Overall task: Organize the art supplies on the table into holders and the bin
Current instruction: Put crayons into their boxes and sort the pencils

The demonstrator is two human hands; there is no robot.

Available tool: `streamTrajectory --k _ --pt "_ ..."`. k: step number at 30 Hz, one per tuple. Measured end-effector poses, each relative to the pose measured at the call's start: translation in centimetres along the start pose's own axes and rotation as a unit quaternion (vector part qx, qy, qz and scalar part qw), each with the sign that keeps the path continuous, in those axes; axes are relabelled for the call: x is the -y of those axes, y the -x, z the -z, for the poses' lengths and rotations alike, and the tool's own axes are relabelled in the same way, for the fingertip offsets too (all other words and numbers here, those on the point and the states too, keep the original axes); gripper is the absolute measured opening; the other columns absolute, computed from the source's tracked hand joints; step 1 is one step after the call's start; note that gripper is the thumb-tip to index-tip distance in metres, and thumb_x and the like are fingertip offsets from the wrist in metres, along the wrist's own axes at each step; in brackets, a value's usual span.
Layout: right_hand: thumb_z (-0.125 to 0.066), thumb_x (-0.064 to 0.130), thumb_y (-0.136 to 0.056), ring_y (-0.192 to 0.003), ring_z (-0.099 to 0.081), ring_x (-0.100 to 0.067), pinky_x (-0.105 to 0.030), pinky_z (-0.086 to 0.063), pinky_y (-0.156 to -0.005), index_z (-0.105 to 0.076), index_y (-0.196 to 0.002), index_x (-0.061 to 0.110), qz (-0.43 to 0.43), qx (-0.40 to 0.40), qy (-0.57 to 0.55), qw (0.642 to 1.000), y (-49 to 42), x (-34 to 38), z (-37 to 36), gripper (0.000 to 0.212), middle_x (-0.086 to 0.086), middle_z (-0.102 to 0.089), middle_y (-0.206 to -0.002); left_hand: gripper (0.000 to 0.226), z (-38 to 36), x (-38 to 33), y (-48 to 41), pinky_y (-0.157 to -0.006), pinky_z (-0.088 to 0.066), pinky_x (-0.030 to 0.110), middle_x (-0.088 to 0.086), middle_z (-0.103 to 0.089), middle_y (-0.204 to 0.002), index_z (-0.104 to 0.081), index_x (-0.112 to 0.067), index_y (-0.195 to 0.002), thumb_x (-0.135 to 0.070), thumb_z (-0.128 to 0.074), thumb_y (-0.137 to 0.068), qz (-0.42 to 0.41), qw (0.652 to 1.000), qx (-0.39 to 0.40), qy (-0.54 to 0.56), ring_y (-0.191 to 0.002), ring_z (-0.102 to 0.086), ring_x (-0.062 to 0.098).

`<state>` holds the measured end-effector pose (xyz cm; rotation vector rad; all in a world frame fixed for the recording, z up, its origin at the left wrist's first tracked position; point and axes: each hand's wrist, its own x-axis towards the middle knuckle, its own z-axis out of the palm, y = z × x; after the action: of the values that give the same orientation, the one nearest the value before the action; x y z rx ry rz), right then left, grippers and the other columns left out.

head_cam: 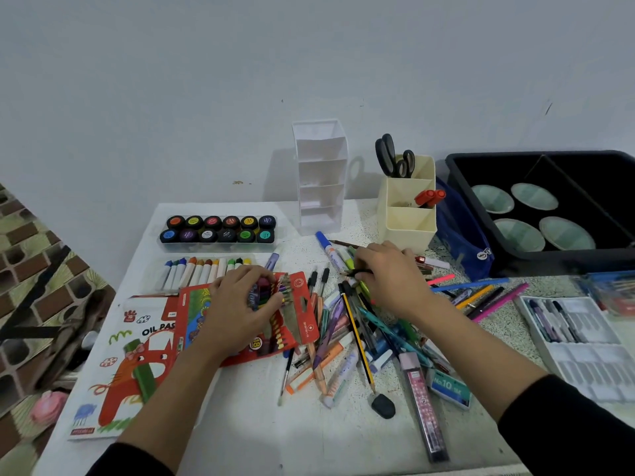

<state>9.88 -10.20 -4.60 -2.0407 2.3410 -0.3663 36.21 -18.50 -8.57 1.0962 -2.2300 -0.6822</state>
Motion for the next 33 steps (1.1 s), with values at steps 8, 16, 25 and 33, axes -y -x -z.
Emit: streamTrajectory --k 8,16,25,33 --pt "-0.060 0.008 -0.096 -0.093 -0.053 -0.028 -0.039 -0.034 -0.073 -0.060 -0.108 0.016 0.084 -0.125 0.012 0.988 -1.0 2.5 1.2 0.014 -0.001 -0.063 -0.099 0.034 0.0 0.2 0.0 -0.106 -0.034 0.053 -0.031 -0.051 -0.108 -0.058 -0.037 -0.102 -0.062 -0.048 -0.082 0.008 1.000 0.002 0.005 -0.103 -0.047 -0.004" --pt "-0.042 0.016 -0.107 -0.063 -0.050 -0.005 -0.016 -0.035 -0.059 -0.046 -0.117 0.011 0.106 -0.154 -0.342 0.921 -0.5 7.1 4.3 0.012 0.001 -0.065 -0.092 0.029 0.0 0.6 -0.1 -0.105 -0.035 0.053 -0.032 -0.049 -0.109 -0.058 -0.038 -0.103 -0.057 -0.046 -0.085 0.009 1.000 0.011 0.006 -0.109 -0.042 -0.013" --pt "-0.052 0.002 -0.101 -0.066 -0.068 -0.027 -0.056 -0.059 -0.077 -0.046 -0.102 0.015 -0.142 -0.028 -0.598 0.789 0.2 6.3 1.6 0.014 -0.016 -0.072 -0.091 0.026 0.1 0.6 -0.1 -0.102 -0.037 0.054 -0.025 -0.053 -0.106 -0.057 -0.038 -0.100 -0.056 -0.045 -0.086 0.005 1.000 0.007 0.015 -0.105 -0.048 -0.003" --pt "-0.087 0.019 -0.078 -0.065 -0.067 -0.012 -0.027 -0.058 -0.066 -0.071 -0.077 0.015 -0.127 0.012 -0.397 0.909 -0.1 2.3 2.4 0.016 0.003 -0.070 -0.070 0.027 0.3 0.5 -0.2 -0.105 -0.035 0.053 -0.029 -0.052 -0.108 -0.057 -0.040 -0.102 -0.058 -0.046 -0.085 0.015 1.000 0.019 0.020 -0.107 -0.048 -0.005"
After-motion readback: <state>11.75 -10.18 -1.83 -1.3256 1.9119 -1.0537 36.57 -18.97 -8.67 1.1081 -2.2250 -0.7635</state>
